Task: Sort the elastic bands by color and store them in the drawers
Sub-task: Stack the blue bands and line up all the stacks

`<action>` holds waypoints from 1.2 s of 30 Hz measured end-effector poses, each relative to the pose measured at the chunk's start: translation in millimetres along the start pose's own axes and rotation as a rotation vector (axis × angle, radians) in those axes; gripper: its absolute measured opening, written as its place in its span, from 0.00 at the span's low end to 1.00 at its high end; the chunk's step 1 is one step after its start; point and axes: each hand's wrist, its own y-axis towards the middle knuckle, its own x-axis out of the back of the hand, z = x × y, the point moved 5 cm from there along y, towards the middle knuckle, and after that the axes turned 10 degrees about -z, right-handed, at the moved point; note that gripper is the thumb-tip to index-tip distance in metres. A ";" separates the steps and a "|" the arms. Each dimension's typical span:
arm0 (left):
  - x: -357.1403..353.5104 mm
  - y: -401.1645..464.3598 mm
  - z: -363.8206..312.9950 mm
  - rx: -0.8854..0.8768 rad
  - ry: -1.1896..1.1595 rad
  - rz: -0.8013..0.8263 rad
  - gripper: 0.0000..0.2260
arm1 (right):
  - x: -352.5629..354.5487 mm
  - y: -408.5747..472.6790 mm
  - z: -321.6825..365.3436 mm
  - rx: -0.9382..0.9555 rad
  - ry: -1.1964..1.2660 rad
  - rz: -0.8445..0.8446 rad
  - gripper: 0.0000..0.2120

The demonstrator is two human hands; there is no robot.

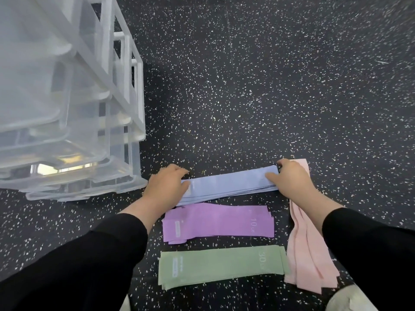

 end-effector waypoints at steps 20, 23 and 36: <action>10.2 -16.1 -27.9 -0.085 0.084 -0.113 0.19 | 19.2 -17.5 18.7 0.103 0.058 -0.172 0.23; 18.6 -31.1 -38.4 -0.108 0.076 -0.125 0.18 | 31.9 -34.0 26.5 0.195 0.083 -0.176 0.21; 5.9 -179.2 -56.5 -0.127 0.029 -0.182 0.13 | 13.4 -190.1 4.1 0.236 0.181 -0.031 0.15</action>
